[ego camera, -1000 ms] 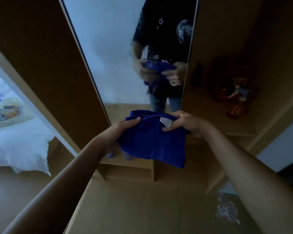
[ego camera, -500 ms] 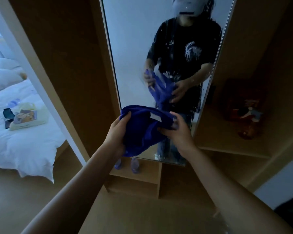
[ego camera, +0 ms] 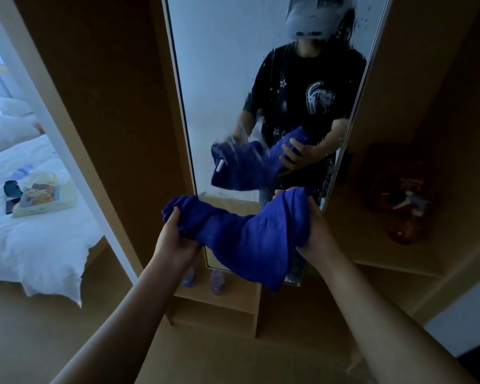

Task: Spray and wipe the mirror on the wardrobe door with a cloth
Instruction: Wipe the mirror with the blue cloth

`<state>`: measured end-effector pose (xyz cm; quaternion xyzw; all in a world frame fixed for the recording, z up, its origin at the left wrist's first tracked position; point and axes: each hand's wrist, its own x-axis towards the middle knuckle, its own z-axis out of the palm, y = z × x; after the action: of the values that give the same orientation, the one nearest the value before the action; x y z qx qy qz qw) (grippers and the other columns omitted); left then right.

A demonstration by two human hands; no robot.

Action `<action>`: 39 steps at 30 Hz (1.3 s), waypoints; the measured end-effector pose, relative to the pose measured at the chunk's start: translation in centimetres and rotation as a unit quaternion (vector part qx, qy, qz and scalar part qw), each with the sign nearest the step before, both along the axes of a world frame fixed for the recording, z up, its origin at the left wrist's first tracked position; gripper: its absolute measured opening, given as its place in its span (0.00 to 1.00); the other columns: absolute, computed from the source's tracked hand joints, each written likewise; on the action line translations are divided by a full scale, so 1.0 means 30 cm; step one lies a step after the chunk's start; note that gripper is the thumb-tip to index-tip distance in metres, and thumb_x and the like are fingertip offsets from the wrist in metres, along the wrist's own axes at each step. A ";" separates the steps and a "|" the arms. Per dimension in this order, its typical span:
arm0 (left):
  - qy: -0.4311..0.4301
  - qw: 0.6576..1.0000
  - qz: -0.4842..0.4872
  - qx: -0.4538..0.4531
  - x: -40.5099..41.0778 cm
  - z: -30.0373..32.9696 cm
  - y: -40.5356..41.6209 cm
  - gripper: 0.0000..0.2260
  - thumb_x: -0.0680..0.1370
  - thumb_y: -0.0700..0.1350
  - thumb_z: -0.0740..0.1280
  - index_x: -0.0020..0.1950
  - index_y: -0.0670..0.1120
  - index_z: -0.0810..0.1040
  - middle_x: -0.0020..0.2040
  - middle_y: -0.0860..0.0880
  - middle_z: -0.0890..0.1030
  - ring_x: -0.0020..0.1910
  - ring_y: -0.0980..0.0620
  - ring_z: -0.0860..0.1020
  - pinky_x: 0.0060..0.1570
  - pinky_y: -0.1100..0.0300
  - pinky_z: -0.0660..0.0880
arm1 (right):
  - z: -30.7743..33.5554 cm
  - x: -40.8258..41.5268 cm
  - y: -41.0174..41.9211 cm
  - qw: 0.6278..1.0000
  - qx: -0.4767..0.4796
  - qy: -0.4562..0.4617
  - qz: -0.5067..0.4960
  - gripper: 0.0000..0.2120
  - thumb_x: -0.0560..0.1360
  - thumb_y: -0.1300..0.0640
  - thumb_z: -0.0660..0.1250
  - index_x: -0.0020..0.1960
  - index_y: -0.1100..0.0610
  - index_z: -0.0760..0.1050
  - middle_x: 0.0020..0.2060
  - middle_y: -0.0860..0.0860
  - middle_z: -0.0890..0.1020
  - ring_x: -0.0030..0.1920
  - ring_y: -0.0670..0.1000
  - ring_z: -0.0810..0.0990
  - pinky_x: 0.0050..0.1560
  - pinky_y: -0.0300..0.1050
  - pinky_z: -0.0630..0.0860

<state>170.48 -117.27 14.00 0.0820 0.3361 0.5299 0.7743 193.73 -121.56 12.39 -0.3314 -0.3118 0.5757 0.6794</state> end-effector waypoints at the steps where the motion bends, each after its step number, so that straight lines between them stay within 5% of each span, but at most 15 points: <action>1: -0.009 1.000 0.007 -0.013 -0.001 -0.016 -0.002 0.22 0.81 0.53 0.61 0.72 0.43 0.67 0.67 0.39 0.73 0.64 0.41 0.74 0.57 0.48 0.71 | 0.001 0.002 0.002 1.000 -0.010 0.026 0.002 0.17 0.78 0.50 0.62 0.65 0.55 0.70 0.56 0.51 0.80 0.54 0.48 0.81 0.51 0.43 0.79; 6: -0.038 0.996 0.041 -0.072 -0.008 -0.102 -0.023 0.21 0.76 0.53 0.69 0.65 0.45 0.71 0.67 0.38 0.73 0.67 0.39 0.72 0.68 0.44 0.69 | 0.022 0.000 0.001 0.999 -0.046 0.027 0.002 0.14 0.84 0.57 0.50 0.63 0.54 0.72 0.57 0.52 0.80 0.49 0.44 0.83 0.48 0.37 0.80; 11: 0.039 0.993 0.027 -0.109 -0.001 -0.166 -0.076 0.10 0.75 0.37 0.69 0.54 0.42 0.72 0.52 0.37 0.77 0.53 0.41 0.78 0.57 0.50 0.75 | 0.049 0.013 -0.004 0.999 -0.032 0.033 0.021 0.18 0.83 0.54 0.47 0.65 0.53 0.72 0.58 0.48 0.82 0.59 0.45 0.80 0.56 0.40 0.78; 14: -0.010 0.993 -0.007 -0.114 -0.024 -0.256 -0.091 0.22 0.71 0.35 0.70 0.64 0.43 0.73 0.61 0.38 0.76 0.57 0.41 0.78 0.57 0.51 0.76 | 0.083 0.008 -0.014 0.998 -0.008 0.049 0.047 0.22 0.77 0.46 0.52 0.55 0.49 0.83 0.57 0.49 0.83 0.61 0.47 0.79 0.61 0.46 0.74; 16: -0.016 0.990 -0.046 -0.133 -0.041 -0.306 -0.092 0.26 0.71 0.39 0.70 0.69 0.44 0.71 0.59 0.38 0.78 0.53 0.41 0.79 0.52 0.53 0.77 | 0.094 0.010 -0.012 0.997 0.006 0.049 0.051 0.21 0.76 0.45 0.53 0.52 0.48 0.85 0.57 0.49 0.83 0.61 0.48 0.80 0.63 0.49 0.73; 18: 0.025 0.980 -0.141 -0.141 -0.045 -0.332 -0.092 0.24 0.75 0.54 0.68 0.66 0.40 0.75 0.55 0.37 0.81 0.50 0.39 0.82 0.48 0.49 0.78 | 0.103 0.013 0.003 0.995 0.015 0.078 0.062 0.19 0.78 0.47 0.54 0.61 0.51 0.77 0.60 0.52 0.81 0.62 0.52 0.79 0.62 0.51 0.76; 20: 0.086 0.962 -0.233 -0.115 -0.042 -0.346 -0.079 0.35 0.72 0.68 0.64 0.62 0.39 0.80 0.58 0.37 0.81 0.55 0.38 0.81 0.54 0.46 0.74 | 0.096 0.026 0.046 0.988 0.009 0.137 0.076 0.15 0.83 0.51 0.51 0.63 0.55 0.70 0.60 0.56 0.80 0.61 0.56 0.80 0.55 0.51 0.80; 22: 0.147 0.942 -0.289 -0.081 -0.026 -0.319 -0.071 0.36 0.68 0.71 0.61 0.56 0.42 0.85 0.57 0.38 0.82 0.55 0.39 0.81 0.55 0.47 0.73 | 0.101 0.021 0.085 0.985 -0.011 0.147 0.088 0.16 0.83 0.52 0.54 0.67 0.58 0.67 0.61 0.58 0.78 0.59 0.58 0.80 0.53 0.51 0.80; 25: 0.202 0.931 -0.302 -0.041 0.002 -0.266 -0.067 0.31 0.68 0.67 0.63 0.56 0.44 0.83 0.52 0.40 0.84 0.49 0.41 0.83 0.51 0.48 0.75 | 0.096 0.024 0.108 0.991 -0.005 0.105 0.079 0.37 0.74 0.51 0.72 0.77 0.57 0.57 0.69 0.58 0.70 0.64 0.57 0.76 0.62 0.54 0.76; 27: 0.155 0.956 -0.250 -0.020 -0.006 -0.248 -0.056 0.30 0.65 0.57 0.76 0.61 0.42 0.79 0.51 0.40 0.84 0.47 0.41 0.84 0.50 0.48 0.75 | 0.079 0.039 0.101 0.993 -0.010 0.087 0.076 0.35 0.75 0.49 0.70 0.76 0.55 0.58 0.72 0.58 0.68 0.69 0.59 0.71 0.68 0.58 0.70; 29: 0.105 0.977 -0.186 0.007 -0.028 -0.237 -0.036 0.38 0.58 0.48 0.84 0.65 0.42 0.75 0.54 0.40 0.84 0.51 0.40 0.83 0.49 0.46 0.78 | 0.053 0.053 0.099 0.999 -0.019 0.035 0.026 0.34 0.76 0.44 0.65 0.76 0.55 0.57 0.73 0.58 0.67 0.72 0.60 0.67 0.71 0.60 0.66; 31: 0.073 0.985 -0.149 0.038 -0.047 -0.199 -0.021 0.30 0.66 0.46 0.77 0.66 0.43 0.74 0.59 0.39 0.81 0.54 0.39 0.82 0.51 0.45 0.77 | 0.032 0.067 0.091 0.996 -0.081 -0.015 -0.030 0.33 0.77 0.46 0.65 0.75 0.61 0.60 0.64 0.57 0.75 0.70 0.61 0.69 0.66 0.55 0.72; 34: 0.099 0.987 -0.117 0.053 -0.074 -0.127 0.023 0.26 0.67 0.48 0.76 0.62 0.45 0.74 0.61 0.39 0.77 0.56 0.39 0.80 0.52 0.44 0.74 | 0.002 0.077 0.046 0.979 -0.156 -0.082 -0.103 0.11 0.83 0.62 0.53 0.56 0.58 0.74 0.49 0.55 0.76 0.50 0.56 0.79 0.41 0.39 0.77; 37: 0.144 0.984 -0.080 0.067 -0.102 -0.054 0.082 0.20 0.73 0.50 0.70 0.63 0.46 0.73 0.62 0.41 0.76 0.58 0.40 0.76 0.52 0.46 0.72 | -0.017 0.064 -0.009 0.973 -0.186 -0.104 -0.084 0.14 0.82 0.65 0.54 0.41 0.55 0.71 0.38 0.53 0.76 0.36 0.47 0.73 0.27 0.31 0.74; 39: 0.167 0.979 -0.086 0.075 -0.112 -0.014 0.107 0.22 0.74 0.51 0.69 0.66 0.46 0.71 0.62 0.42 0.76 0.58 0.41 0.76 0.49 0.47 0.72 | -0.023 0.047 -0.040 0.981 -0.178 -0.052 -0.061 0.16 0.82 0.66 0.53 0.39 0.56 0.70 0.35 0.52 0.75 0.35 0.46 0.73 0.30 0.33 0.73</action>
<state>167.13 -114.07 13.58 0.2555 0.4114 0.4636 0.7420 195.15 -122.76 11.70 -0.4951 -0.2184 0.5617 0.6258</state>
